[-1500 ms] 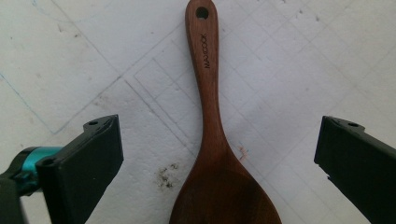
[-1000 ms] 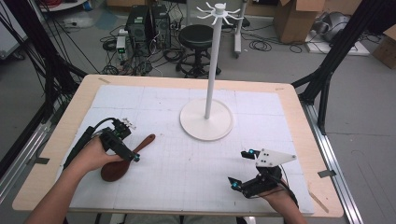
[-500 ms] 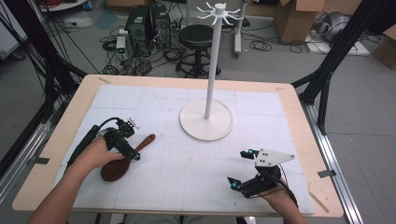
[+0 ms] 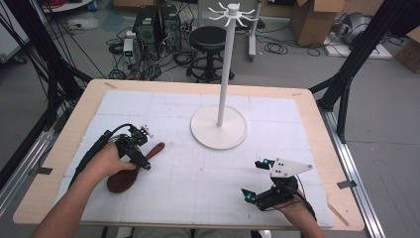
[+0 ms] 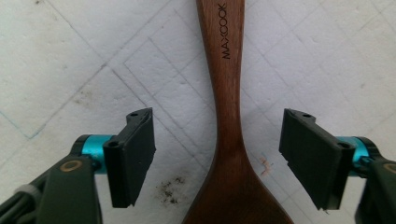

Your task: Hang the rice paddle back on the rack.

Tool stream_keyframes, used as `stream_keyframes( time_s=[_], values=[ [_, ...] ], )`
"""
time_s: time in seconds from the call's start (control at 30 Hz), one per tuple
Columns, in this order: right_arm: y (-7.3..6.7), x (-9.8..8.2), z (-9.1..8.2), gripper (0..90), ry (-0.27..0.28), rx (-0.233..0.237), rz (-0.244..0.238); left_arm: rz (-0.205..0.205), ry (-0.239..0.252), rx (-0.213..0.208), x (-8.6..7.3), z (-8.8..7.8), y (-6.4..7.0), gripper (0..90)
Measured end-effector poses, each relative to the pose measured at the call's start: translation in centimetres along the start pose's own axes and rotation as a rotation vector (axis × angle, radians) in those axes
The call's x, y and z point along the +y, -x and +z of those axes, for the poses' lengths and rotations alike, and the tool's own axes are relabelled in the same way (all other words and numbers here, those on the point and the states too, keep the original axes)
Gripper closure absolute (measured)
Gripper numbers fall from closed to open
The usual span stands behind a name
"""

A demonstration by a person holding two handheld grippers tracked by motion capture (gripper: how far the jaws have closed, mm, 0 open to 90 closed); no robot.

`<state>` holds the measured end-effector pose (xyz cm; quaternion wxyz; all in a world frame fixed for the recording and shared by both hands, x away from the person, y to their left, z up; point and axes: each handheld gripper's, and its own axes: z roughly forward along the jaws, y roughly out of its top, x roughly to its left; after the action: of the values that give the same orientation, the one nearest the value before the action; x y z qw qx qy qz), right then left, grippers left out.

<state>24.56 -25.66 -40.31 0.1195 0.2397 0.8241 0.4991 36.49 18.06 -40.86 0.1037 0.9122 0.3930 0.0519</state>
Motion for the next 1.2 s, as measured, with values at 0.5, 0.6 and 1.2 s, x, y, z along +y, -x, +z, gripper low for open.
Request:
stream_keyframes(
  time_s=[0.5,0.6,1.2],
  values=[
    [0.0,0.0,0.1,0.5,-0.009,0.006,0.0,-0.029,-0.033,-0.031,0.3,0.3,-0.4,49.1],
    [0.0,0.0,0.2,0.5,-0.012,0.006,-0.001,-0.025,-0.038,-0.026,0.3,0.3,-0.5,51.9],
    [-0.1,-0.1,0.3,0.5,-0.023,0.008,-0.007,0.013,-0.071,-0.038,1.0,0.3,0.1,62.7]
  ],
)
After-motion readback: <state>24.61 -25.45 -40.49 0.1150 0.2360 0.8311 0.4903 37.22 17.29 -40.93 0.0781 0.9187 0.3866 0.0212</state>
